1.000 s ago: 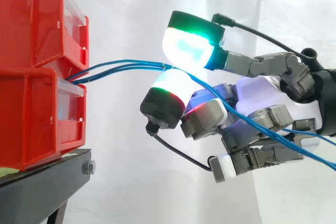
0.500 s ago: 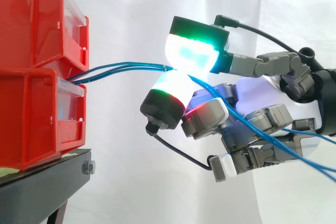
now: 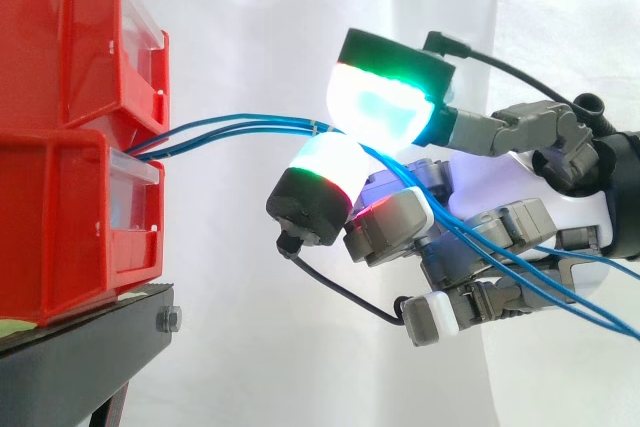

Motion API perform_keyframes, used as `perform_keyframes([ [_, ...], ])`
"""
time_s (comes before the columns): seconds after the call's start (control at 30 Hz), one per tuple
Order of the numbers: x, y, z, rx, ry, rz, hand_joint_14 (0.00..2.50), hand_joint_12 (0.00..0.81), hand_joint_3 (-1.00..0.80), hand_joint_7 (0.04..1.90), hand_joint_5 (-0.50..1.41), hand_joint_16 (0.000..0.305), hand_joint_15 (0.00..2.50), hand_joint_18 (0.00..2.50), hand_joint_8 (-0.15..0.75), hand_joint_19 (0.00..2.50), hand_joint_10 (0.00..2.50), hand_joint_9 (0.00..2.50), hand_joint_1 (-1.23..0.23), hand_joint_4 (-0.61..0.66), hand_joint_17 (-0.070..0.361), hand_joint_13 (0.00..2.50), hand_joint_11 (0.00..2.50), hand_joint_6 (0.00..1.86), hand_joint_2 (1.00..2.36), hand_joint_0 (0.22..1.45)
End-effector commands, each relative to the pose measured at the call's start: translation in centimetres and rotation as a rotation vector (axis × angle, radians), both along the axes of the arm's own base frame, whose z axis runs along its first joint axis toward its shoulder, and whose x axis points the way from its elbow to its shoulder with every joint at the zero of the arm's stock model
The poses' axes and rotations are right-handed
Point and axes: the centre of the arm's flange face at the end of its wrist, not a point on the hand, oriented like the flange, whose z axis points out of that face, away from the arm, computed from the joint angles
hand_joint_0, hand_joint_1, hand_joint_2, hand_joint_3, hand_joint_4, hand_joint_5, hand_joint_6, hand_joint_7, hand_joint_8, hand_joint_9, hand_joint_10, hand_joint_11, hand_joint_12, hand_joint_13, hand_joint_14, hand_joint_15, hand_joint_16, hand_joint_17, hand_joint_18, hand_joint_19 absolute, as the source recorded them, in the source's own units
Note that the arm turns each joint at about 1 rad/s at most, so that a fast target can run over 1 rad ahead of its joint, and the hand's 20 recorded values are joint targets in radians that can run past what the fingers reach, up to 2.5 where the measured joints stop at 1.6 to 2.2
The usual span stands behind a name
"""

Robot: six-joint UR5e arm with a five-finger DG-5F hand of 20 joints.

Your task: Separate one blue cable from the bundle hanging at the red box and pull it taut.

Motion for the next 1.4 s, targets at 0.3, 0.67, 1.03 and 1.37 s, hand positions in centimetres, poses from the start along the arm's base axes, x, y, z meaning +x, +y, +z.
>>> perform_keyframes([
  [0.3,0.0,0.2,0.0,-0.002,0.001,0.003,0.63,0.311,-0.35,1.12,-0.20,0.044,1.71,1.05,0.279,0.80,0.01,1.11,-0.60,0.10,0.099,1.39,1.39,0.89,1.01,0.62],
  [0.67,0.0,0.3,0.0,0.000,0.000,0.001,0.61,0.310,-0.31,1.30,-0.21,0.045,1.72,1.04,0.267,0.79,0.01,1.07,-0.88,0.01,0.101,1.37,1.38,0.92,1.01,0.75],
  [1.03,-0.1,0.1,-0.1,-0.013,0.006,-0.007,0.46,0.316,-0.50,1.26,-0.20,0.044,1.80,1.04,0.262,0.77,0.01,1.09,-0.85,0.11,0.099,1.37,1.37,0.91,1.00,0.76],
  [1.37,-0.4,-0.7,-0.2,-0.053,0.025,-0.072,0.54,0.361,-0.50,1.18,-0.18,0.051,1.69,1.08,0.296,0.80,0.01,1.15,-0.66,0.16,0.116,1.37,1.40,0.89,1.00,0.49],
])
